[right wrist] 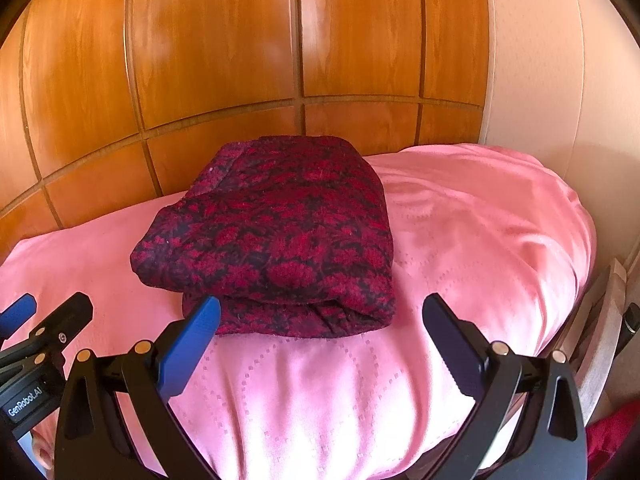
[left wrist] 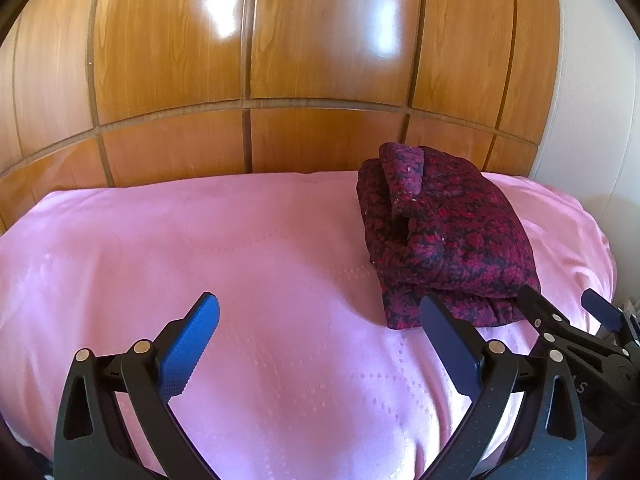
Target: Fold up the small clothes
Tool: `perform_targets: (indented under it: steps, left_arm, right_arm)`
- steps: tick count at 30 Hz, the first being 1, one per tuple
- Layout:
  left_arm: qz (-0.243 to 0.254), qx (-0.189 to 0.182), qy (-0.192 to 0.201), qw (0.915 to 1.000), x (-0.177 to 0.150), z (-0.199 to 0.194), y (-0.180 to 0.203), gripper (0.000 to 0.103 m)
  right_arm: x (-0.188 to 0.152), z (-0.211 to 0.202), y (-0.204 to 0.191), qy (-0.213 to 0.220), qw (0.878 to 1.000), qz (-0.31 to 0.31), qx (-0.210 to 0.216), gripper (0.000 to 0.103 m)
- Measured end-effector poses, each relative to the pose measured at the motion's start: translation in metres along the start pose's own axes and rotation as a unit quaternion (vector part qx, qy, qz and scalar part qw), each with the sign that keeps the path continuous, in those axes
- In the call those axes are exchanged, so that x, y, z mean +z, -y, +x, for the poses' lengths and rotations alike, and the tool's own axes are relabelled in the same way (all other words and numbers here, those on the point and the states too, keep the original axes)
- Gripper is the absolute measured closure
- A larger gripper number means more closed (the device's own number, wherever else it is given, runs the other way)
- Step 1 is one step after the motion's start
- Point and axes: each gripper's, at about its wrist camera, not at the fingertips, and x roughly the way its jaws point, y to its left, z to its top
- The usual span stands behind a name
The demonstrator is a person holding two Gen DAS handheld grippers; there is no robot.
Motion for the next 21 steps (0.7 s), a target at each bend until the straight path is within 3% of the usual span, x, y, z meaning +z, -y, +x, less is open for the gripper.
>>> perform_targets:
  steps: [7,21]
  left_arm:
    - [-0.001,0.006,0.012,0.9999,-0.002,-0.001,-0.003,0.004]
    - [-0.031,0.026,-0.019,0.9990,-0.007,0.013,-0.018,0.004]
  right_arm:
    - [-0.003,0.001,-0.001,-0.003,1.000,0.000,0.005,0.002]
    - [-0.006,0.006,-0.008,-0.016,1.000,-0.002,0.015,0.002]
